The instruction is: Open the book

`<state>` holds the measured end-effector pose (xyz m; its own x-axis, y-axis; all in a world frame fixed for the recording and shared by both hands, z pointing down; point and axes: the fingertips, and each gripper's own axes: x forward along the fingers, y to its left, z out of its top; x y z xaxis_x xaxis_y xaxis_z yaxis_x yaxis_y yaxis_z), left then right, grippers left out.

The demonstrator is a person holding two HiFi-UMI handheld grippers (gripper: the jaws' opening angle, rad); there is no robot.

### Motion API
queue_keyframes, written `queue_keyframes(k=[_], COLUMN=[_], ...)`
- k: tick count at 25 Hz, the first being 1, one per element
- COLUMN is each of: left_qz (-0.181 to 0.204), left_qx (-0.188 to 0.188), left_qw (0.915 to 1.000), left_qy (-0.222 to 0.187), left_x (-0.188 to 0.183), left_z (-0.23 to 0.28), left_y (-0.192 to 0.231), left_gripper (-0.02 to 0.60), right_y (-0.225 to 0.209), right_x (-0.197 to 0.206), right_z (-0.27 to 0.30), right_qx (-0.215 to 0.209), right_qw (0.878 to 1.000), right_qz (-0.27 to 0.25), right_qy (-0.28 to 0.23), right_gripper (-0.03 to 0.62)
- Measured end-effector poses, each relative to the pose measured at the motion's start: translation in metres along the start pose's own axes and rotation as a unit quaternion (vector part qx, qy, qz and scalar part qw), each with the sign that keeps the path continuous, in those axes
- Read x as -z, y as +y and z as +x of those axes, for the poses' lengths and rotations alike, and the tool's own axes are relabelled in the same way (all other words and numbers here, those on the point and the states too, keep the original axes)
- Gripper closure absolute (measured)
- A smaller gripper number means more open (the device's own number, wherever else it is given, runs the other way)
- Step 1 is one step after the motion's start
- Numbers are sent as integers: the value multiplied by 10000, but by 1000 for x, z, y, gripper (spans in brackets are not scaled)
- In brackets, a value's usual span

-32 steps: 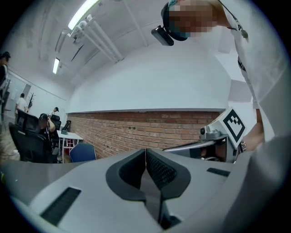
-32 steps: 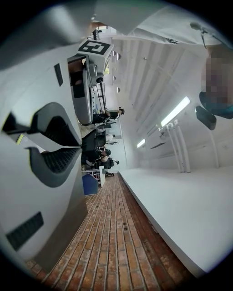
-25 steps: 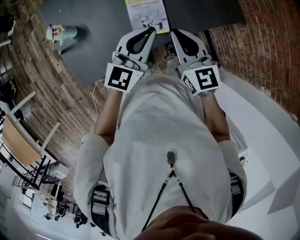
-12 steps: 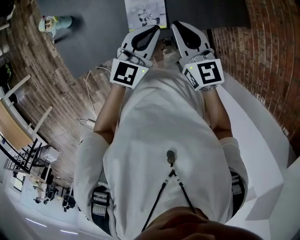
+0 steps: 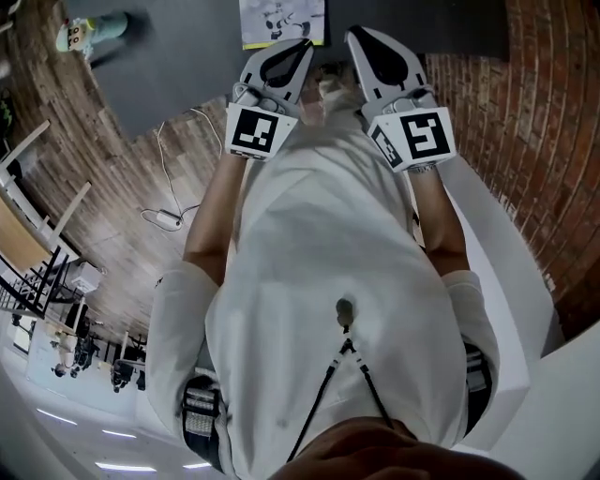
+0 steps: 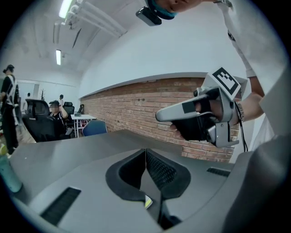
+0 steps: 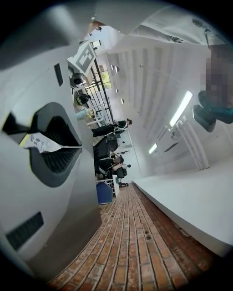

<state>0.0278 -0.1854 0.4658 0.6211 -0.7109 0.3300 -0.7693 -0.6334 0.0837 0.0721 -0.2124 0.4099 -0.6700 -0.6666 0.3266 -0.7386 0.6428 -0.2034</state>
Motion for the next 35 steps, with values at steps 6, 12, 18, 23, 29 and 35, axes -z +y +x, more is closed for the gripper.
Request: queue_keyframes(k=[6, 12, 18, 23, 29, 35], left_qz=[-175, -407, -453, -509, -440, -341], left_qx=[-142, -251, -511, -574, -505, -563], left_qw=[9990, 9961, 9911, 9863, 9834, 9794], left_qy=[395, 748, 1141, 1462, 1687, 1909], left_x=[38, 76, 118, 149, 166, 180], left_z=[31, 54, 70, 77, 89, 99], left_y=[-5, -10, -11, -19, -22, -26], left_gripper=[557, 557, 557, 555, 554, 452], right_y=[-19, -27, -40, -46, -42, -43], right_x=[15, 20, 30, 40, 44, 50], right_z=[5, 10, 7, 1, 1, -4], right_qx=[-211, -385, -445, -494, -636, -695], right_qw=[9996, 9989, 9984, 9978, 9966, 9961], right_qz=[55, 100, 103, 139, 33, 59], right_qy=[182, 244, 339, 423, 516, 547], right_gripper=[556, 556, 556, 556, 556, 556])
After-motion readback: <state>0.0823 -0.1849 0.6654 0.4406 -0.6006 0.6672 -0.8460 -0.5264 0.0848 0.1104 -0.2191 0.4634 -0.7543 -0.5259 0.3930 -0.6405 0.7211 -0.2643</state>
